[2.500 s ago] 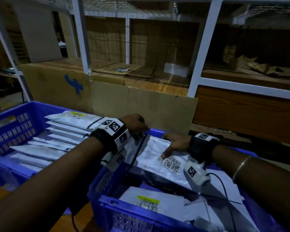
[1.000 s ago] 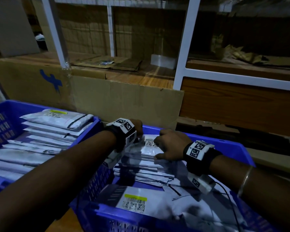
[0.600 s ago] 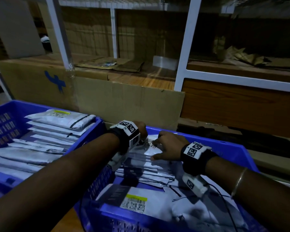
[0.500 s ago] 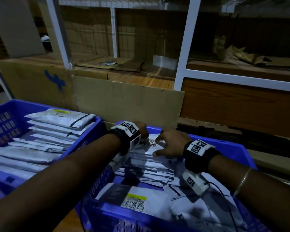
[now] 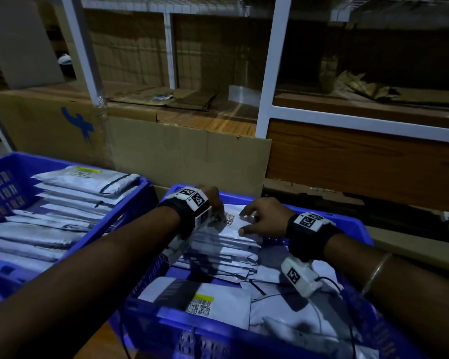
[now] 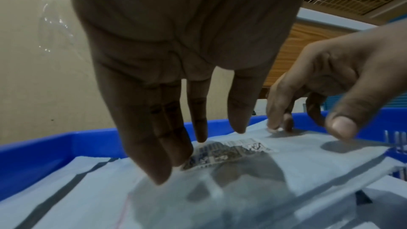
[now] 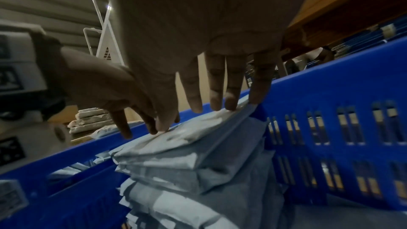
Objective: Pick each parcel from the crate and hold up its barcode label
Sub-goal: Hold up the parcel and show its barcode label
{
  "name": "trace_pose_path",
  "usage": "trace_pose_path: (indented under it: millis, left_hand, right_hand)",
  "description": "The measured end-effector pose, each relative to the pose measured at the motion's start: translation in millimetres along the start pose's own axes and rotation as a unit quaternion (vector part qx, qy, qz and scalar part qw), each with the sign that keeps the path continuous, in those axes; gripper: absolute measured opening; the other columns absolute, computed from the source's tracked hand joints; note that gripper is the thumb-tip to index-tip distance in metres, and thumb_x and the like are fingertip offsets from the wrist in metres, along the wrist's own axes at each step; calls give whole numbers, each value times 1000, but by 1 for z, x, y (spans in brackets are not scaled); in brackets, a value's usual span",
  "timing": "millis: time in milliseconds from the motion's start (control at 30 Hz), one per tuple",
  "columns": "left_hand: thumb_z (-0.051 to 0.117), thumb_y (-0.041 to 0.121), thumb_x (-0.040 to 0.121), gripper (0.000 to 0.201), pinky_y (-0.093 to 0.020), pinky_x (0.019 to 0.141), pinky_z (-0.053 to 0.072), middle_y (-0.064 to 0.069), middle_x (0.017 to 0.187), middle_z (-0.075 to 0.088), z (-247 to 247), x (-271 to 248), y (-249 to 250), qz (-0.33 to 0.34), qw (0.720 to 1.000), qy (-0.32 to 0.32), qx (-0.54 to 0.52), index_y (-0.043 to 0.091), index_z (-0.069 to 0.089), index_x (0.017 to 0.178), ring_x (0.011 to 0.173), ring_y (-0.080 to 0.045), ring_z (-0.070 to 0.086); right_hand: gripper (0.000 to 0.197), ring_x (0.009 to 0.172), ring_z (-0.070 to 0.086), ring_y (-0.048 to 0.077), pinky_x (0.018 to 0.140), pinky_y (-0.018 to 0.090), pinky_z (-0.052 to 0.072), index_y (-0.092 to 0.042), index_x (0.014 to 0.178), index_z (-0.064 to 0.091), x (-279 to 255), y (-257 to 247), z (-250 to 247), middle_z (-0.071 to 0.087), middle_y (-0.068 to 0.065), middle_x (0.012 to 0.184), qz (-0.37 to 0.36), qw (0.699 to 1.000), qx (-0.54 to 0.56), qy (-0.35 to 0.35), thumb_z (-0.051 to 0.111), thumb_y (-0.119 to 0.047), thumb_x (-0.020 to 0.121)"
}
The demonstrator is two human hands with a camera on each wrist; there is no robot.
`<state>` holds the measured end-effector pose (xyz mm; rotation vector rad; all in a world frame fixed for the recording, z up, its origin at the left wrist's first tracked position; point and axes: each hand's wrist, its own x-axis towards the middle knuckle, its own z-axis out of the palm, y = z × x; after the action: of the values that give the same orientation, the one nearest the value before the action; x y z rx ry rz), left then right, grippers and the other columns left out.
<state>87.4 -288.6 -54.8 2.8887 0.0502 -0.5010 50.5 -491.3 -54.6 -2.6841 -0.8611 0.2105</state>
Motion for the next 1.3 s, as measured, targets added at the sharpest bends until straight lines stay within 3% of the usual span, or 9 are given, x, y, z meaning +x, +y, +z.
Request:
trace_pose_path:
  millis: [100,200,333,433,500,700,900,1100,1300]
  left_hand:
    - [66,51,49,38,-37,70,59,-3,58,61,1,-6,2,-16,1000,-1,-6,14,57,50,67,-26,66]
    - [71,37,68,32,-32,70,55,1,56,56,1,-36,18,5,999,44,-11,13,55,54,76,-26,67]
    - [66,30,83,33,-23,65,39,-4,75,58,13,-43,22,2,997,73,-25,12,51,59,77,-21,56]
    - [69,30,81,21,-26,70,46,-5,85,63,14,-47,21,4,998,58,-13,10,66,79,83,-21,61]
    - [74,32,78,30,-31,84,53,-7,98,71,16,-45,19,13,999,49,0,9,74,97,93,-23,65]
    - [72,30,81,35,-36,93,50,-12,115,69,16,-44,22,12,998,62,8,7,71,108,108,-29,62]
    - [72,25,81,31,-33,91,49,-9,114,69,17,-47,18,-5,997,74,-7,10,72,108,108,-26,62]
    - [76,27,79,31,-27,88,47,-4,113,70,17,-46,11,-22,998,53,-26,14,73,107,108,-21,62]
    - [53,21,97,32,-33,102,42,-5,132,60,14,-51,11,-7,999,43,-9,10,63,125,122,-24,55]
  right_hand:
    - [41,90,65,15,78,27,50,-16,106,72,-10,10,-8,70,4,107,8,1000,26,11,83,-40,74]
    - [28,79,64,11,72,29,52,-16,91,75,-22,20,-16,70,0,86,14,1000,25,-9,85,-33,73]
    - [18,70,59,5,67,26,47,-21,84,73,-42,26,-10,65,-10,74,-4,991,-44,-123,85,-28,73]
    - [22,77,61,10,73,26,49,-16,87,74,-53,29,1,72,0,85,5,983,-68,-168,85,-27,72]
    - [19,79,63,12,73,25,49,-19,84,72,-57,32,6,72,1,86,5,982,-78,-175,84,-27,72]
    - [39,80,62,18,71,32,50,-15,95,68,-46,40,6,69,3,88,20,993,-59,-96,80,-46,75]
    - [45,69,66,16,53,27,54,-22,103,54,-40,38,16,65,1,83,95,986,129,-53,71,-57,79]
    - [82,90,63,22,78,41,55,-12,124,50,-21,39,24,63,3,100,63,987,149,3,75,-65,66]
    - [63,107,51,26,87,33,43,-17,126,56,0,35,16,46,6,120,12,994,46,98,67,-60,81]
